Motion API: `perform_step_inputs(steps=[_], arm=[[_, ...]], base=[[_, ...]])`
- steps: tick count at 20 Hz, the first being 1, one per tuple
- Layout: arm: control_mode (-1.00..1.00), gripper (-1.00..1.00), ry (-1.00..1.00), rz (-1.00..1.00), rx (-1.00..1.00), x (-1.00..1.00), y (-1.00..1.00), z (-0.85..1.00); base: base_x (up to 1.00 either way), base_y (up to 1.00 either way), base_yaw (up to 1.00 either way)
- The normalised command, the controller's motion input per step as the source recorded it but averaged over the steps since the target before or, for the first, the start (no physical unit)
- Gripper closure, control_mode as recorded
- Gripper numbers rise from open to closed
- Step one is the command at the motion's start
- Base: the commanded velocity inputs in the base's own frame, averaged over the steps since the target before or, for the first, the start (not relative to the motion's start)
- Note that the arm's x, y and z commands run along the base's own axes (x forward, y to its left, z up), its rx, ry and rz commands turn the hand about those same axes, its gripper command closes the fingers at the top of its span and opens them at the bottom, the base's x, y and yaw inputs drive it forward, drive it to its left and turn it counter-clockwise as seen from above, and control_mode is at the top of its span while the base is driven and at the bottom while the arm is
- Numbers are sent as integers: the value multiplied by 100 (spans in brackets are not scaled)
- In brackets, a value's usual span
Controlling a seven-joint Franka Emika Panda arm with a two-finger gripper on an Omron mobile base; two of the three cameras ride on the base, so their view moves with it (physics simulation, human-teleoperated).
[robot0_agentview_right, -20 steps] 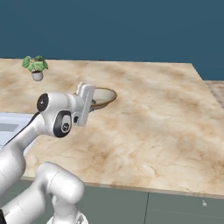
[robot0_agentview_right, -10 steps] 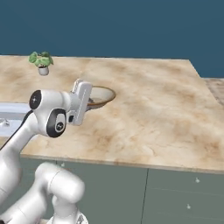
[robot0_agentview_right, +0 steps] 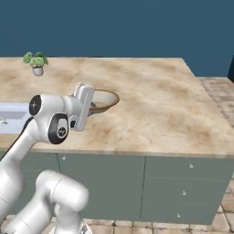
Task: Pick the mug and place it in the sink. Pick the bowl and place it in the open cabinet and then close the cabinet.
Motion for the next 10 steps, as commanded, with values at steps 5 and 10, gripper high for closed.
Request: perform_step_inputs(steps=[5,10], arm=[[100,100,0,0,0,0,0,0],[100,100,0,0,0,0,0,0]], base=[[19,24,-94],[0,0,-100]])
